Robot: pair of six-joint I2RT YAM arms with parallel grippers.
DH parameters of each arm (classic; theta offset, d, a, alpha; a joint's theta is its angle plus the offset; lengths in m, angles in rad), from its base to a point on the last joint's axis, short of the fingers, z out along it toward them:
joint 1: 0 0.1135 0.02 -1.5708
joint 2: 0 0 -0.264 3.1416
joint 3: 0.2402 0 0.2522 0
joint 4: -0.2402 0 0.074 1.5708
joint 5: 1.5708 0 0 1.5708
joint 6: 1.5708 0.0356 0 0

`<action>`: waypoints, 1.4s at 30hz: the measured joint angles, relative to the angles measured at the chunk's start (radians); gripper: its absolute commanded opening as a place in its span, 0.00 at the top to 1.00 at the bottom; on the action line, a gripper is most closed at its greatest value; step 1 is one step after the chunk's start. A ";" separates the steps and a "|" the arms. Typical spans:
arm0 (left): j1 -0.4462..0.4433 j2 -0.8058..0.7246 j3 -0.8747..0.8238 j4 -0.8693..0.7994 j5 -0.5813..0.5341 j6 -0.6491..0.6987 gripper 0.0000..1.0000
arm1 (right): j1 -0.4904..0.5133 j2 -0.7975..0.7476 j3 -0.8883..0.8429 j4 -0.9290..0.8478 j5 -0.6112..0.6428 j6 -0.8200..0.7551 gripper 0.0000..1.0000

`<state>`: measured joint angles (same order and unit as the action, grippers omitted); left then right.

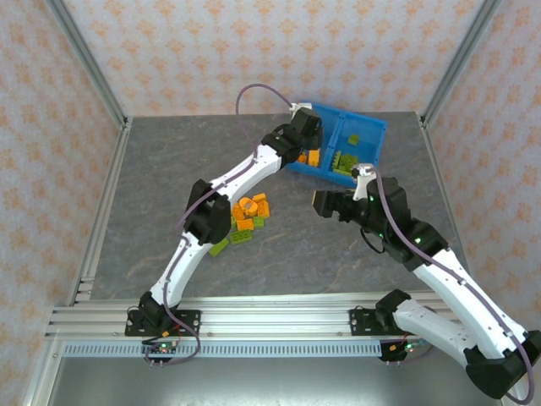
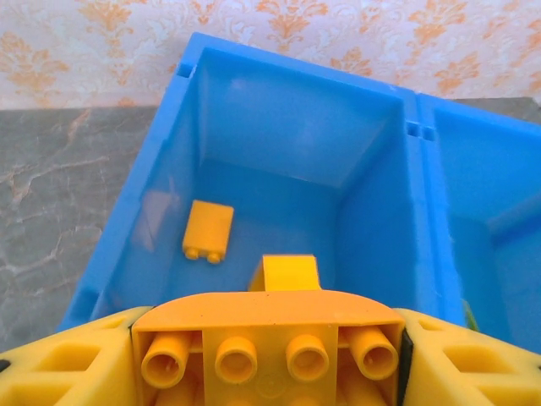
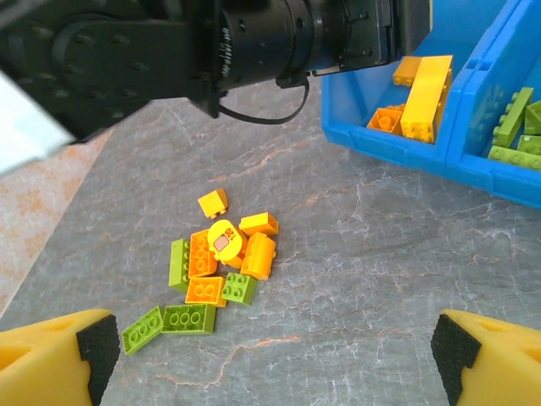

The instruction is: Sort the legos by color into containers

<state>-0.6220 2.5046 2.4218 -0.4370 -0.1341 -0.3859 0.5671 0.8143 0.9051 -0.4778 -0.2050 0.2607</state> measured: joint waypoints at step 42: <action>0.021 -1.299 -1.221 -0.296 0.094 0.069 0.08 | 0.008 0.840 0.250 0.134 -0.232 0.100 0.13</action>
<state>-0.6014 1.2053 1.2007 -0.7326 -0.0402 -0.3164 0.5751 1.6547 1.1549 -0.3443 -0.4370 0.3611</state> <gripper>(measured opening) 0.898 0.887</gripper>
